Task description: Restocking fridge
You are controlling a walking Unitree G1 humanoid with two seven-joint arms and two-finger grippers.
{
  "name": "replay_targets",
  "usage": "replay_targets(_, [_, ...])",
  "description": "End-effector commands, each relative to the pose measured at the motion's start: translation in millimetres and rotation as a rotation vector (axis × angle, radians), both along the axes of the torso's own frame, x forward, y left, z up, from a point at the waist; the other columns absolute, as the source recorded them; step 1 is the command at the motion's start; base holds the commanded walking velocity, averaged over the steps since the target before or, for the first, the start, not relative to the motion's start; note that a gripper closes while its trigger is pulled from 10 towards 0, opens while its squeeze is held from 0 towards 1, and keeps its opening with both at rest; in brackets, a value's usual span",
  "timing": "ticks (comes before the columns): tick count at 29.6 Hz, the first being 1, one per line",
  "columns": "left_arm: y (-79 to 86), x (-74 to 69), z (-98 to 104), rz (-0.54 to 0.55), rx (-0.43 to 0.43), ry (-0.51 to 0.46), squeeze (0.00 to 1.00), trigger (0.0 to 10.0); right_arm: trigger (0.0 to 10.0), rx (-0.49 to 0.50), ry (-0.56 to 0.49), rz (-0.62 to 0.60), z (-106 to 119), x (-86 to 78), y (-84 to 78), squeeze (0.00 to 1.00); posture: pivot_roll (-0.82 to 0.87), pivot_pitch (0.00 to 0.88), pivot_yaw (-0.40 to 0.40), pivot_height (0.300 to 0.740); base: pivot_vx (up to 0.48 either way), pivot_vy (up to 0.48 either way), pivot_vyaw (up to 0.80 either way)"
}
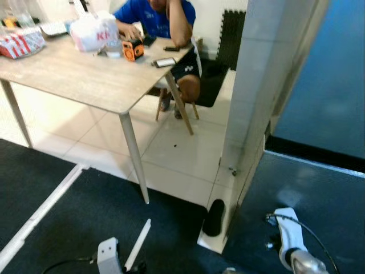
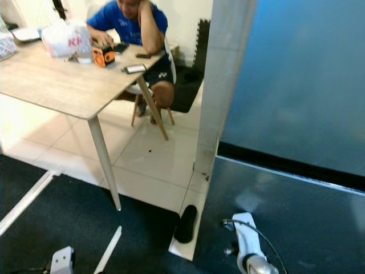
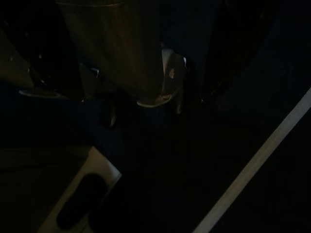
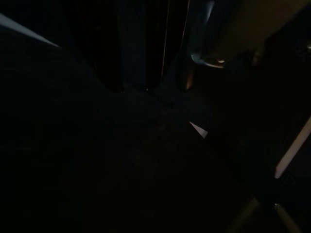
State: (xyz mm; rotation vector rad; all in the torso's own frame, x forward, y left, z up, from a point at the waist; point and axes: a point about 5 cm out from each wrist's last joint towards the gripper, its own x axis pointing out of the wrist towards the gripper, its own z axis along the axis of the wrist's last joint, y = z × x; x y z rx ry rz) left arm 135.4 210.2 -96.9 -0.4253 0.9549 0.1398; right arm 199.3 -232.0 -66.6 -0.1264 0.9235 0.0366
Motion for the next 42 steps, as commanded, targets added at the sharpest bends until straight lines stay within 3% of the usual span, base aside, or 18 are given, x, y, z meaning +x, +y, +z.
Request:
replay_targets(1, [-0.7, 1.6, 1, 0.002, -0.01, -0.012, 0.0, 10.0, 10.0, -0.01, -0.135, -0.044, 22, 30.0, -9.4, 0.0, -0.08, 0.0, 0.027, 0.74, 0.0, 0.0, 0.0])
replay_targets(4, [5.1, -7.7, -1, -0.001, -0.001, 0.014, 0.0, 10.0, 10.0, 0.008, -0.14, 0.005, 24, 36.9, -0.9, 0.0, -0.07, 0.0, 0.029, 0.74, 0.0, 0.0, 0.0])
replay_targets(6, [6.1, -15.8, -4, 0.003, 0.005, 0.036, 0.0, 10.0, 10.0, 0.034, -0.094, 0.082, 18, 32.2, 10.7, 0.0, -0.06, 0.0, 0.036, 0.74, 0.0, 0.0, 0.0])
replay_targets(10, [4.3, -25.0, -7, -0.001, 0.01, 0.061, 0.0, 10.0, 10.0, 0.033, 0.077, 0.246, -5, -0.1, 28.8, 0.0, -0.06, 0.0, 0.037, 0.74, 0.0, 0.0, 0.0])
replay_targets(11, [4.3, -25.0, -7, -0.001, 0.01, 0.061, 0.0, 10.0, 10.0, 0.033, 0.077, 0.246, -5, -0.1, 28.8, 0.0, -0.06, 0.0, 0.037, 0.74, 0.0, 0.0, 0.0])
replay_targets(12, [4.0, -25.1, -7, 0.001, 0.011, 0.062, 0.0, 10.0, 10.0, 0.1, 0.145, 0.285, -15, -16.9, 39.9, 0.0, -0.06, 0.0, 0.033, 0.74, 0.0, 0.0, 0.42])
replay_targets(16, [2.4, -21.0, -6, 0.003, 0.006, 0.053, 0.0, 10.0, 10.0, 0.159, 0.207, 0.391, -22, -29.9, 56.5, 0.0, -0.06, 0.0, 0.028, 0.74, 0.0, 0.0, 0.67])
replay_targets(20, [-6.4, -9.7, -4, -0.026, -0.01, 0.036, 0.0, 10.0, 10.0, 0.226, 0.2, 0.447, -19, -24.2, 73.1, 0.0, -0.08, 0.0, 0.035, 0.74, 0.0, 0.0, 0.75])
replay_targets(28, [-14.8, 3.0, -1, -0.045, -0.023, 0.005, 0.0, 10.0, 10.0, 0.195, 0.213, 0.51, -16, -18.9, 71.8, 0.0, -0.08, 0.0, 0.03, 0.74, 0.0, 0.0, 0.75])
replay_targets(42, [-15.1, -11.4, -7, -0.052, -0.013, 0.05, 0.0, 10.0, 10.0, 0.197, 0.209, 0.549, -15, -15.3, 77.6, 0.0, -0.06, 0.0, 0.022, 0.74, 0.0, 0.0, 0.75])
